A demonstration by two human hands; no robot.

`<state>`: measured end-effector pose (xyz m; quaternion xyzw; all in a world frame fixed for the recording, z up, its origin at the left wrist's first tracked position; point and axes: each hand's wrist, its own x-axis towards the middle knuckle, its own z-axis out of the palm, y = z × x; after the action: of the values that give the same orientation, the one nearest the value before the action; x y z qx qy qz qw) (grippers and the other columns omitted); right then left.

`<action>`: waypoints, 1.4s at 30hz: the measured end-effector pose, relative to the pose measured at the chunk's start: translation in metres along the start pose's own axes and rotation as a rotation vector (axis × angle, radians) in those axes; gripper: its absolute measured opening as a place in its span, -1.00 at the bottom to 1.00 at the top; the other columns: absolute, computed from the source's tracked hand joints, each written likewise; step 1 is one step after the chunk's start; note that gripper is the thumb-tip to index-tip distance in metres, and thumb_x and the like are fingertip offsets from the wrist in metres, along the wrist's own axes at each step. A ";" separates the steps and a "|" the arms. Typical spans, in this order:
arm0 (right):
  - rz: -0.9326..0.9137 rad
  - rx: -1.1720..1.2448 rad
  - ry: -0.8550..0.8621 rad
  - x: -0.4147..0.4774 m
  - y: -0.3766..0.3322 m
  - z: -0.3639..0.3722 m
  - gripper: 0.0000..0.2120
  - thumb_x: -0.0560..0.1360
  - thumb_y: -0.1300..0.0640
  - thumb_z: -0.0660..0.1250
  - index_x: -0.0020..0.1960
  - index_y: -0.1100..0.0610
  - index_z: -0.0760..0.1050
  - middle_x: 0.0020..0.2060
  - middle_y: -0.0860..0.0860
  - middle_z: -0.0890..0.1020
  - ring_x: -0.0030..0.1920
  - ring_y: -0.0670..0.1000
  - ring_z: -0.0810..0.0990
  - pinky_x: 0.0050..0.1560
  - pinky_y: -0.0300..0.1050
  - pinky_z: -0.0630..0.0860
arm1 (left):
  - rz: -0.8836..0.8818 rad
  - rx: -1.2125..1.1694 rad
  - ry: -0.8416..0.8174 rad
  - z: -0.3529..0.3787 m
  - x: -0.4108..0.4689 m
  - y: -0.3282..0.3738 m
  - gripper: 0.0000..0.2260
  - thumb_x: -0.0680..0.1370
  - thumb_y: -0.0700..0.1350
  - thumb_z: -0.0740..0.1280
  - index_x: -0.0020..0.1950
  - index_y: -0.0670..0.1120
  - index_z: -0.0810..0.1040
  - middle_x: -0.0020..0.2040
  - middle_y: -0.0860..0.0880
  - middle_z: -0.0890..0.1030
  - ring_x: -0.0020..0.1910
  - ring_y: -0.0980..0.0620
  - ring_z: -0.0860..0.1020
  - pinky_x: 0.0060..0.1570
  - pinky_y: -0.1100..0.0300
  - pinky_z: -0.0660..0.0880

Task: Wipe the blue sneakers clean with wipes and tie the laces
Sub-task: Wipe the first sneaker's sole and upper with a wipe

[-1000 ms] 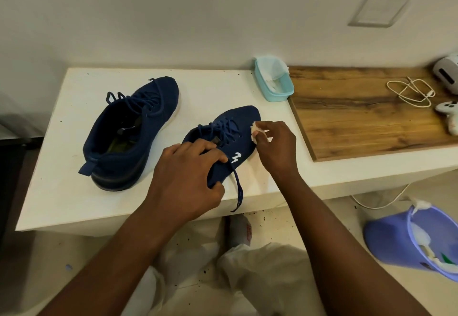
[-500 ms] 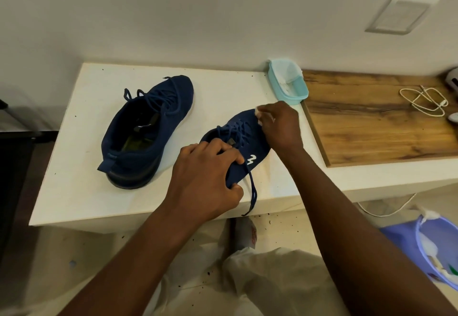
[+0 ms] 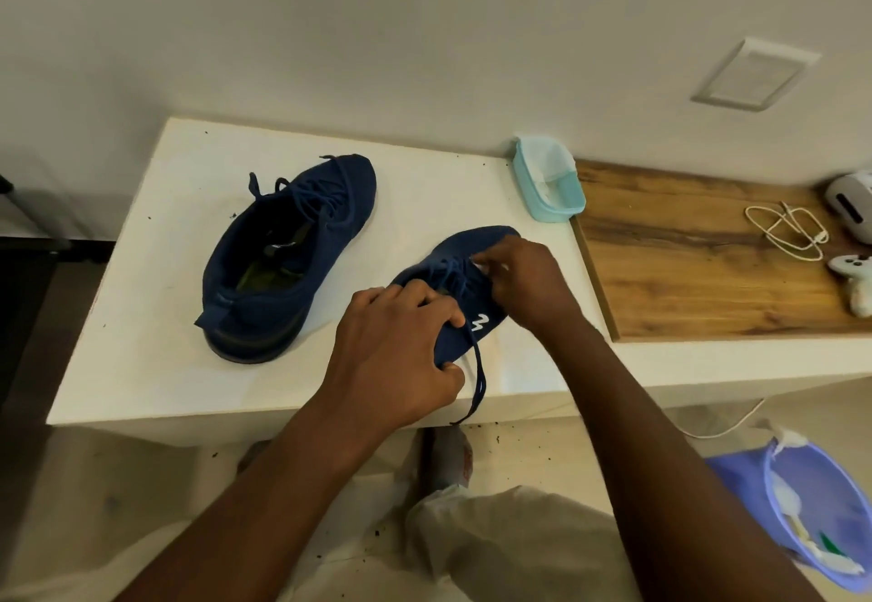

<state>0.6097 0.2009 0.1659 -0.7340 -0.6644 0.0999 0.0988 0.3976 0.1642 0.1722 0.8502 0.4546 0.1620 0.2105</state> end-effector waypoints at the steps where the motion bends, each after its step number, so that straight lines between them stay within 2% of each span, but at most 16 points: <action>1: 0.069 -0.024 -0.013 -0.002 0.006 -0.002 -0.71 0.53 0.31 0.35 0.21 0.11 0.65 0.10 0.07 0.64 0.12 0.10 0.57 0.07 -0.10 0.48 | 0.002 0.001 -0.007 0.000 0.000 0.000 -0.61 0.36 0.13 0.43 0.18 0.18 0.55 0.16 0.16 0.55 0.07 0.10 0.52 0.18 0.15 0.32; 4: 0.234 -0.036 0.124 0.006 0.014 0.002 -0.74 0.55 0.27 0.35 0.21 0.10 0.65 0.10 0.07 0.62 0.12 0.11 0.57 0.00 -0.17 0.39 | 0.004 0.006 -0.015 -0.001 -0.001 0.001 -0.59 0.39 0.14 0.43 0.23 0.17 0.53 0.20 0.15 0.52 0.11 0.11 0.50 0.23 0.13 0.32; 7: 0.229 0.030 0.218 0.018 -0.002 0.011 -0.75 0.55 0.26 0.33 0.19 0.14 0.64 0.10 0.10 0.63 0.11 0.13 0.59 0.00 -0.16 0.43 | -0.001 -0.007 0.007 0.000 0.000 0.002 -0.59 0.38 0.13 0.43 0.22 0.16 0.54 0.19 0.13 0.52 0.10 0.10 0.50 0.21 0.11 0.33; 10: 0.154 0.137 0.102 0.012 -0.016 0.009 -0.77 0.53 0.27 0.32 0.10 0.14 0.69 0.05 0.06 0.71 0.06 0.07 0.63 -0.01 -0.15 0.49 | -0.008 -0.001 0.015 0.002 0.000 0.002 -0.60 0.37 0.12 0.43 0.20 0.16 0.55 0.17 0.12 0.54 0.08 0.09 0.52 0.18 0.10 0.34; 13: 0.166 0.491 -0.023 -0.013 -0.020 -0.011 -0.87 0.52 0.27 0.39 -0.01 0.17 0.71 -0.14 0.06 0.73 -0.13 0.00 0.68 -0.13 -0.11 0.61 | -0.014 0.004 0.010 0.003 0.000 0.003 -0.59 0.36 0.14 0.42 0.20 0.17 0.54 0.17 0.13 0.53 0.09 0.09 0.51 0.19 0.08 0.35; 16: 0.070 0.726 -0.190 -0.034 -0.023 -0.022 -0.89 0.49 0.30 0.45 -0.01 0.20 0.71 -0.15 0.04 0.74 -0.11 -0.03 0.70 -0.08 -0.21 0.62 | -0.016 -0.007 0.000 0.003 0.000 0.003 -0.59 0.36 0.15 0.42 0.20 0.16 0.55 0.17 0.11 0.53 0.09 0.06 0.52 0.19 0.07 0.36; 18: 0.066 0.679 -0.159 -0.034 -0.020 -0.021 -0.89 0.49 0.28 0.46 0.00 0.16 0.72 -0.13 0.01 0.74 -0.10 -0.03 0.70 -0.08 -0.25 0.61 | -0.030 -0.028 0.002 0.001 0.000 0.004 -0.54 0.36 0.13 0.45 0.24 0.13 0.53 0.20 0.08 0.51 0.12 0.02 0.52 0.21 0.06 0.37; 21: 0.223 0.329 0.099 -0.032 -0.010 -0.014 -0.81 0.53 0.24 0.41 0.12 0.12 0.67 0.04 0.03 0.68 0.00 -0.04 0.63 -0.10 -0.37 0.44 | -0.081 -0.030 -0.001 -0.005 -0.001 0.006 -0.36 0.38 0.14 0.52 0.40 0.04 0.41 0.32 0.00 0.40 0.22 -0.03 0.48 0.34 0.04 0.34; 23: 0.300 0.201 0.086 -0.038 -0.010 -0.007 -0.75 0.55 0.26 0.36 0.21 0.14 0.63 0.12 0.07 0.64 0.09 0.03 0.59 -0.06 -0.34 0.37 | -0.132 0.006 -0.028 -0.010 -0.001 0.010 -0.29 0.40 0.22 0.52 0.44 0.01 0.35 0.34 -0.01 0.37 0.28 -0.03 0.43 0.42 0.03 0.25; 26: 0.225 0.283 0.014 -0.055 -0.022 0.002 -0.82 0.55 0.26 0.36 0.09 0.14 0.69 -0.03 0.03 0.70 -0.07 -0.03 0.62 -0.19 -0.36 0.44 | -0.185 0.071 -0.061 -0.015 -0.002 0.013 -0.44 0.47 0.26 0.44 0.36 0.06 0.39 0.27 0.05 0.48 0.26 0.03 0.48 0.49 -0.05 0.07; 29: 0.158 0.584 0.018 -0.078 -0.036 0.006 -0.85 0.53 0.26 0.39 0.00 0.09 0.72 -0.15 -0.07 0.72 -0.15 -0.13 0.66 -0.10 -0.25 0.59 | -0.193 0.150 -0.063 -0.019 -0.007 0.017 -0.68 0.55 0.26 0.33 0.19 0.13 0.44 -0.05 0.14 0.60 0.15 0.07 0.53 0.43 -0.12 -0.03; 31: 0.116 0.619 0.058 -0.088 -0.042 0.015 -0.84 0.54 0.23 0.41 0.02 0.05 0.72 -0.13 -0.11 0.70 -0.12 -0.13 0.65 -0.06 -0.17 0.62 | -0.199 0.166 -0.080 -0.018 -0.007 0.017 -0.76 0.59 0.23 0.28 0.14 0.12 0.43 -0.15 0.13 0.60 0.12 0.07 0.54 0.41 -0.13 -0.03; 34: 0.109 0.670 0.100 -0.090 -0.038 0.021 -0.85 0.52 0.21 0.45 0.02 0.02 0.72 -0.11 -0.09 0.68 -0.10 -0.09 0.66 -0.07 -0.09 0.64 | -0.231 -0.005 -0.085 -0.016 -0.006 0.014 -0.80 0.61 0.16 0.31 0.16 0.15 0.44 -0.22 0.13 0.62 0.10 0.12 0.56 0.36 -0.04 -0.05; 37: 0.193 0.648 0.259 -0.080 -0.025 0.015 -0.87 0.51 0.18 0.46 0.02 0.03 0.71 -0.09 -0.09 0.69 -0.09 -0.17 0.64 -0.11 -0.25 0.57 | -0.230 -0.220 -0.061 -0.018 -0.003 0.010 -0.78 0.58 0.12 0.38 0.20 0.18 0.49 -0.21 0.16 0.65 0.09 0.19 0.53 0.30 0.05 0.05; 40: 0.297 0.636 0.426 -0.070 -0.016 0.000 -0.84 0.54 0.08 0.43 0.11 0.01 0.68 -0.01 -0.10 0.69 -0.03 -0.17 0.62 -0.07 -0.35 0.50 | -0.303 -0.624 -0.046 -0.023 0.002 0.011 -0.73 0.55 0.05 0.45 0.23 0.10 0.56 -0.14 0.14 0.69 0.03 0.14 0.62 0.27 0.04 0.39; 42: 0.344 0.680 0.488 -0.070 -0.019 -0.013 -0.82 0.56 0.06 0.41 0.15 0.03 0.66 0.03 -0.10 0.68 0.00 -0.16 0.61 -0.10 -0.45 0.48 | -0.391 -0.974 -0.004 -0.031 0.006 0.012 -0.70 0.55 -0.05 0.47 0.28 0.00 0.59 -0.09 0.06 0.73 -0.04 0.08 0.70 0.03 0.11 0.61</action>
<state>0.5884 0.1333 0.1844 -0.7617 -0.4193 0.1515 0.4701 0.3948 0.1694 0.2056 0.5534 0.4761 0.3106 0.6087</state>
